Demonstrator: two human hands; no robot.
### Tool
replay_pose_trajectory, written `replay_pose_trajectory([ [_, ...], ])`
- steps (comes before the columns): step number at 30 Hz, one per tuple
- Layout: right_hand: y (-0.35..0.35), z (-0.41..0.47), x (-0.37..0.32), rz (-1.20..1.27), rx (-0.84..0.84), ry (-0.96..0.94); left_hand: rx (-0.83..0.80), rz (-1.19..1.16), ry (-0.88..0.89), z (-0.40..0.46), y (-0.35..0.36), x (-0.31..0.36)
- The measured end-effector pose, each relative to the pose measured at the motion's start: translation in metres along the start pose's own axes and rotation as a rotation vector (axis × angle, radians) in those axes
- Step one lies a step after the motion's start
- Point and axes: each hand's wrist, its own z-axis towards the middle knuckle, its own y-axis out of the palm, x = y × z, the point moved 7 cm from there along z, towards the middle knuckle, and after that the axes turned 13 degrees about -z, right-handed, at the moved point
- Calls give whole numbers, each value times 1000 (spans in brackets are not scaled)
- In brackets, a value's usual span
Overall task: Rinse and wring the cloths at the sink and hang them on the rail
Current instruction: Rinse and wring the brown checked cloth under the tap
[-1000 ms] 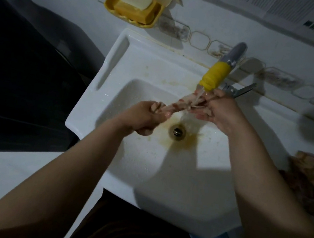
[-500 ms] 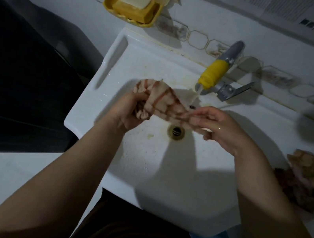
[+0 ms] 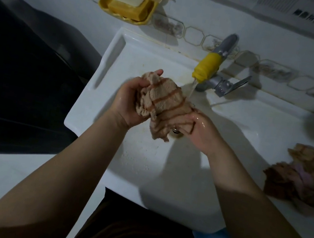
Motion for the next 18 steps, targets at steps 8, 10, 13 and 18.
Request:
replay_pose_trajectory([
  [8,32,-5,39,116,-189,223,-5,76,-64,-3,-8,-16],
  [10,38,-10,43,87,-237,206,35,84,-50,-2,-8,-16],
  [13,33,-13,49,-31,-153,188,130,147,21,3,-8,-4],
  [18,0,-12,46,50,150,166,388,480,229,13,-18,23],
])
